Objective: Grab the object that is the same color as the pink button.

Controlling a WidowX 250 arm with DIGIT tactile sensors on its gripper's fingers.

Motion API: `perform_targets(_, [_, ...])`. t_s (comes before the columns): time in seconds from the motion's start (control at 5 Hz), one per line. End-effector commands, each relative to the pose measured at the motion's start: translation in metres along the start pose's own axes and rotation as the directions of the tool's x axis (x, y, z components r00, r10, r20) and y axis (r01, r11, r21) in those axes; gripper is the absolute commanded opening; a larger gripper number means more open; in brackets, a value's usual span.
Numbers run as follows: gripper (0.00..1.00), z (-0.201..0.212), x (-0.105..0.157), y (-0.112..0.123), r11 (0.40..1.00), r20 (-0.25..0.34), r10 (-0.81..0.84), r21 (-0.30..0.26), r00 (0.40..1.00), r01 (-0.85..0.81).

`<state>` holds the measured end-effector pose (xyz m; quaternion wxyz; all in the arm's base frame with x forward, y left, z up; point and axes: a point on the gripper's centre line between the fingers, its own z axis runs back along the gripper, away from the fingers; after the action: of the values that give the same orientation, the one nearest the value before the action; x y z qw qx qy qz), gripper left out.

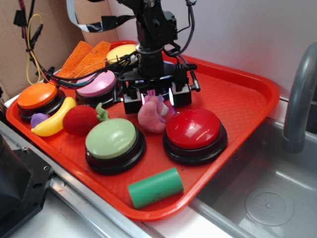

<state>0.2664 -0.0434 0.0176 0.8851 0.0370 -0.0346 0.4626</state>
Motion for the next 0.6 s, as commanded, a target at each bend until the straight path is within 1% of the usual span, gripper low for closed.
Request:
perform_targets(0.0, [0.0,0.007,0.0,0.003,0.997,-0.002,-0.055,-0.046,0.998,0.055])
perform_targets(0.2, [0.0,0.013,0.003,0.006,0.997,-0.002,-0.042,-0.062,0.999,0.042])
perform_targets(0.4, [0.0,0.023,0.009,0.005,0.996,0.012,-0.047,-0.072,0.999,0.048])
